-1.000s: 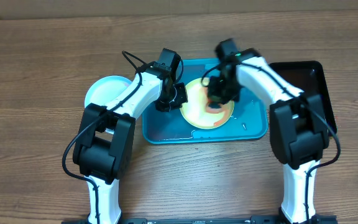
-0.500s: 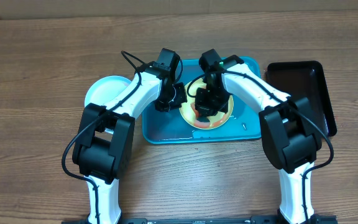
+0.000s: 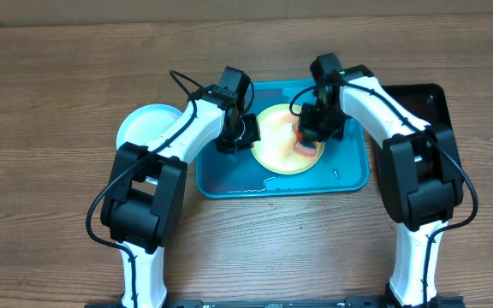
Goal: Clean dirty plates on tray and stack at the side
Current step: 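Scrub the yellow plate with the sponge while left gripper holds it, then keep scrubbing the yellow plate's red stains with the right-held sponge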
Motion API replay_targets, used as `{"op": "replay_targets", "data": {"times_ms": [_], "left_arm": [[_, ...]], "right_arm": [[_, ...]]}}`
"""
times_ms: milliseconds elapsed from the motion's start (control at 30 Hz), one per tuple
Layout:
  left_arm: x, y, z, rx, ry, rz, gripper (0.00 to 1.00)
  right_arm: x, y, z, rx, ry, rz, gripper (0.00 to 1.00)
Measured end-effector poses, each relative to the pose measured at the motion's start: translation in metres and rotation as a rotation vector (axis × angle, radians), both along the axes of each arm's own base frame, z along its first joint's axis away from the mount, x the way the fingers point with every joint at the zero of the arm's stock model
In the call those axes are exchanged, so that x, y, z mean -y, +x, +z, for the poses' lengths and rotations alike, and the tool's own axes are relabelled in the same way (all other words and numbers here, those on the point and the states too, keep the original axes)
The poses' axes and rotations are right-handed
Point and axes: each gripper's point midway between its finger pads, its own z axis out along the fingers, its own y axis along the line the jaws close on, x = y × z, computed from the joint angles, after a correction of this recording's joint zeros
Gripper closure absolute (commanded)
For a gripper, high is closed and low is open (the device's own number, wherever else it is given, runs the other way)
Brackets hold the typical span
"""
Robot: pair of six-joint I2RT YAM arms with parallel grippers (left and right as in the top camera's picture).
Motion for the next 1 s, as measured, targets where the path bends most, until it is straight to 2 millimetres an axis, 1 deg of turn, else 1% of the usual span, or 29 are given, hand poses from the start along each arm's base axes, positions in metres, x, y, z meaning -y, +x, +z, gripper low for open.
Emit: {"op": "replay_targets", "data": {"times_ms": [100,167,200,300,400,500,600,700,800,900,933,1000], "left_arm": [[0.0,0.0,0.0,0.0,0.001,0.001,0.96],[-0.001,0.0,0.0,0.0,0.002,0.001,0.96],[-0.001,0.0,0.0,-0.001,0.002,0.002,0.96],[-0.002,0.001,0.0,-0.001,0.002,0.005,0.96],[-0.002,0.001,0.0,-0.001,0.002,0.005,0.96],[-0.003,0.0,0.0,-0.003,0.004,0.006,0.96],[-0.004,0.001,0.0,-0.002,0.006,0.008,0.96],[-0.004,0.001,0.0,-0.003,0.006,0.008,0.96],[-0.004,0.001,0.0,-0.003,0.006,0.008,0.96],[-0.004,0.001,-0.001,-0.003,0.007,0.008,0.96],[-0.004,0.001,-0.001,-0.003,0.007,0.008,0.96],[-0.004,0.0,-0.001,-0.005,0.007,0.008,0.96]], "right_arm": [[-0.004,0.018,0.002,0.084,0.006,0.015,0.95],[-0.008,0.023,0.002,0.107,0.011,0.025,0.95],[-0.013,0.026,0.003,0.129,0.015,0.037,0.95],[-0.029,0.028,0.005,0.162,0.033,0.077,0.95],[-0.054,0.019,0.007,0.16,0.065,0.134,0.96],[-0.075,-0.001,0.006,0.117,0.086,0.191,0.96],[-0.087,-0.019,0.006,0.063,0.113,0.224,0.96],[-0.089,-0.024,0.007,0.042,0.136,0.227,0.96],[-0.086,-0.018,0.008,0.05,0.16,0.212,0.96],[-0.077,0.002,0.011,0.105,0.18,0.18,0.96],[-0.072,0.009,0.012,0.122,0.179,0.166,0.96],[-0.054,0.021,0.012,0.141,0.167,0.123,0.96]]}}
